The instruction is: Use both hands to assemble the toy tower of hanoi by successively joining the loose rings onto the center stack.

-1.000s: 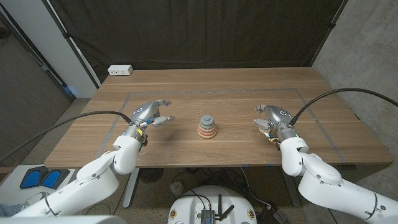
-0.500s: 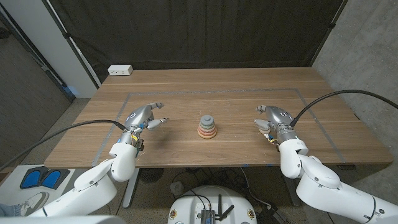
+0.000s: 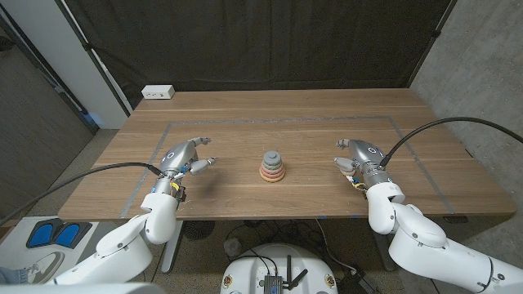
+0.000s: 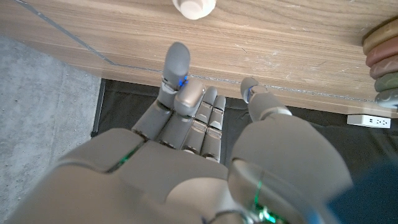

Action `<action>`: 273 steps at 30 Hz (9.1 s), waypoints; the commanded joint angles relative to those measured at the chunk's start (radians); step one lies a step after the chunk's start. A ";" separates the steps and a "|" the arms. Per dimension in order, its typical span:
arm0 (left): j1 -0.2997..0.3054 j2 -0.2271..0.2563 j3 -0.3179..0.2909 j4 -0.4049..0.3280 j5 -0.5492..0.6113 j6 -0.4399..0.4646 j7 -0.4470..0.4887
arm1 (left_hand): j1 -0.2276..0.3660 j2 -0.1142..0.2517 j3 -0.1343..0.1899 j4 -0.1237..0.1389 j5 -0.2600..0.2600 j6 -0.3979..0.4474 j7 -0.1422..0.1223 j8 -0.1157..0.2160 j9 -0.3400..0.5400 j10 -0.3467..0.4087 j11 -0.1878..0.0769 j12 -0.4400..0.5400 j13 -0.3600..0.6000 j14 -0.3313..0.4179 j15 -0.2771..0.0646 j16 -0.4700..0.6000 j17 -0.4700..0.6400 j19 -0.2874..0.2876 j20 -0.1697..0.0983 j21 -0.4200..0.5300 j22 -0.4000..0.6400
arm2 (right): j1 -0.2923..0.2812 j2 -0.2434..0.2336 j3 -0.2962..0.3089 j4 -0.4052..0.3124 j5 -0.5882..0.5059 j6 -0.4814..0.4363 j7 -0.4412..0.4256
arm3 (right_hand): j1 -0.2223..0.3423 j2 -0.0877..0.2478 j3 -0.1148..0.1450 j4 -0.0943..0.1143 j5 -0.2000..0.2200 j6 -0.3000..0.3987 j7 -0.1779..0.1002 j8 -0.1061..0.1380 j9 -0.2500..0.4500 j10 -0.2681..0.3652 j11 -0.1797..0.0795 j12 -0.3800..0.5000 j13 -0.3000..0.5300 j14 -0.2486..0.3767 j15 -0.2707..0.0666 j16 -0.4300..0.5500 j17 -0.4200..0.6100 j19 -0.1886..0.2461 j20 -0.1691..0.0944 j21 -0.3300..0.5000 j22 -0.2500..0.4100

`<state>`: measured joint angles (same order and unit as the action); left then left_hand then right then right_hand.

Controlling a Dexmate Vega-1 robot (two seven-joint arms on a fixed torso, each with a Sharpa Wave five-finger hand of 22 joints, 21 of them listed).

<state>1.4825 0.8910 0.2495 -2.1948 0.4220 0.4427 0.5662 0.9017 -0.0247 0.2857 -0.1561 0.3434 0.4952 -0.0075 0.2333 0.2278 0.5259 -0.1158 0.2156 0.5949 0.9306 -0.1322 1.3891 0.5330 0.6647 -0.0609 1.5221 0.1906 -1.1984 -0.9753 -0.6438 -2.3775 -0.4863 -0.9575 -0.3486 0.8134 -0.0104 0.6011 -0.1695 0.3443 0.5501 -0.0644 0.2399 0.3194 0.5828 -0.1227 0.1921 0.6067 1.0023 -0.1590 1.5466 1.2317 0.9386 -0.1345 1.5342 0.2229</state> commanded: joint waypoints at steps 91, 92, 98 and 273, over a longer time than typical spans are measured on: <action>-0.007 -0.042 -0.006 0.031 -0.034 -0.049 0.028 | -0.035 0.045 0.045 0.002 0.011 0.068 0.008 0.003 0.007 0.076 0.003 0.003 0.032 0.016 -0.088 0.004 0.003 0.015 -0.142 -0.016 -0.002 | 0.484 -0.045 -0.478 0.087 0.147 -0.398 0.224 | -0.024 -0.052 -0.008 0.005 -0.048 -0.149 0.054 -0.030 0.001 -0.176 0.055 0.002 0.015 -0.139 -0.052 -0.016 -0.002 -0.083 -0.081 -0.029 -0.031; -0.007 -0.041 -0.006 0.031 -0.034 -0.049 0.027 | -0.036 0.045 0.045 0.002 0.011 0.069 0.009 0.004 0.007 0.077 0.003 0.003 0.032 0.016 -0.088 0.004 0.004 0.015 -0.142 -0.016 -0.002 | 0.485 -0.041 -0.480 0.089 0.149 -0.400 0.220 | -0.024 -0.051 -0.008 0.004 -0.048 -0.151 0.055 -0.030 0.001 -0.177 0.055 0.002 0.016 -0.139 -0.053 -0.016 -0.002 -0.083 -0.081 -0.030 -0.031; -0.002 -0.042 -0.013 0.034 -0.042 -0.053 0.030 | -0.040 0.051 0.049 0.003 0.011 0.072 0.009 0.003 0.008 0.081 0.001 0.003 0.034 0.017 -0.088 0.003 0.005 0.015 -0.142 -0.018 -0.002 | 0.493 -0.036 -0.501 0.086 0.160 -0.414 0.203 | -0.022 -0.050 -0.007 0.004 -0.048 -0.157 0.054 -0.031 0.000 -0.176 0.056 0.003 0.015 -0.141 -0.053 -0.016 -0.002 -0.083 -0.081 -0.029 -0.030; -0.002 -0.069 -0.021 -0.006 -0.021 0.013 0.025 | -0.074 0.062 0.137 -0.013 0.011 0.113 0.000 -0.008 0.024 0.124 -0.007 -0.008 0.046 0.038 -0.088 0.009 0.014 0.036 -0.145 -0.007 0.005 | 0.283 -0.059 -0.075 -0.045 -0.143 0.285 0.429 | 0.170 0.037 -0.006 0.001 0.004 0.144 0.024 0.087 0.016 0.251 -0.023 0.044 0.156 0.154 -0.057 0.016 0.006 0.108 -0.086 -0.003 0.004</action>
<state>1.4978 0.8179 0.2148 -2.1949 0.3972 0.4396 0.6030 0.8268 0.0500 0.4169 -0.1685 0.3482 0.5953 -0.0098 0.2245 0.2487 0.6401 -0.1194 0.2092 0.6394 0.9610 -0.1411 1.3960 0.5465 0.6936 -0.0644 1.5067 0.1953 -0.9066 -1.0738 -0.7738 -2.4652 -0.5984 -0.8229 0.0190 0.9131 -0.0352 0.5914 -0.1740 0.3444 0.6684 -0.0185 0.3288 0.3325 0.7115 -0.0271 0.2379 0.7591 1.1596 -0.2160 1.5640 1.2335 1.0468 -0.1754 1.5298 0.2258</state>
